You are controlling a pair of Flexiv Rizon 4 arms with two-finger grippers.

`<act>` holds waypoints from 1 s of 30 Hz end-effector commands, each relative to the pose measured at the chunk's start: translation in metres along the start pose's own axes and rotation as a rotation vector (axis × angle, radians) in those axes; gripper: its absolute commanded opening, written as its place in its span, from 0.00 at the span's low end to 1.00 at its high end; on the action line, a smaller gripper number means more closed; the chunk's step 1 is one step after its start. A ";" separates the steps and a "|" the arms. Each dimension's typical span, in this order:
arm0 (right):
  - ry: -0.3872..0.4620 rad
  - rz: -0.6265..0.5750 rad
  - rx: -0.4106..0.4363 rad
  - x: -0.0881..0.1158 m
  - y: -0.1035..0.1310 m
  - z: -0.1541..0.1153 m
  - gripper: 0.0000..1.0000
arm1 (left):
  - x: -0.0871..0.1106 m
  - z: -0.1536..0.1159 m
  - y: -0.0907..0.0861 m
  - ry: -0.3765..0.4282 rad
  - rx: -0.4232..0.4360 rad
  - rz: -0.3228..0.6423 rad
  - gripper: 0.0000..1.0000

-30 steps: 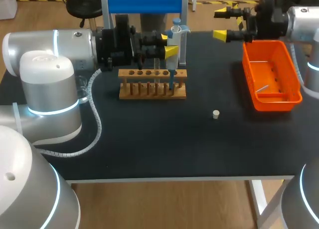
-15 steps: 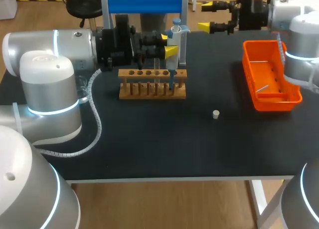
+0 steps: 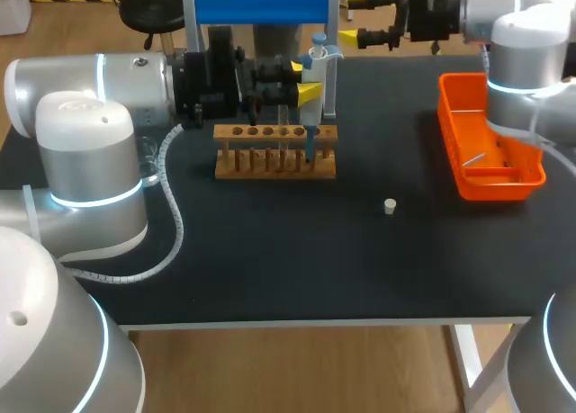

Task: Invert the test tube, pick up the pipette, mount the tip to pipette, aspirate from beaker and dispense into the tube, eject the tip, return the pipette, and cap with the stopper.

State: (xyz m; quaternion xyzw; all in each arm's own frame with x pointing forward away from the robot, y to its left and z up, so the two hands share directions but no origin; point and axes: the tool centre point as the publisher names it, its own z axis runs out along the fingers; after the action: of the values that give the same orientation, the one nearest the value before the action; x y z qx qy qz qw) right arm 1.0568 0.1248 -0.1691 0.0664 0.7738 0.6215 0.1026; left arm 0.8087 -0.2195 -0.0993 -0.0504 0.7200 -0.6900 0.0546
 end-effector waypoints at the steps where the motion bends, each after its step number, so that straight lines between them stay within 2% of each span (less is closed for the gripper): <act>1: 0.005 -0.007 0.009 -0.008 0.000 0.010 1.00 | 0.000 0.000 0.000 0.001 0.001 0.000 0.00; 16: -0.016 -0.027 0.033 -0.028 0.005 0.044 1.00 | 0.000 0.000 0.000 0.001 0.001 0.000 0.00; 30: -0.022 -0.045 0.048 -0.032 0.007 0.054 1.00 | 0.000 0.000 0.000 0.001 0.001 0.000 0.00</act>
State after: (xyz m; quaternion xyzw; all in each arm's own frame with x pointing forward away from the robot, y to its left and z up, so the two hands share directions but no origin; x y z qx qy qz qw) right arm 1.0982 0.1682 -0.1718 0.0595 0.7877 0.6004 0.1244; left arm 0.8087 -0.2195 -0.0993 -0.0504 0.7200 -0.6900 0.0546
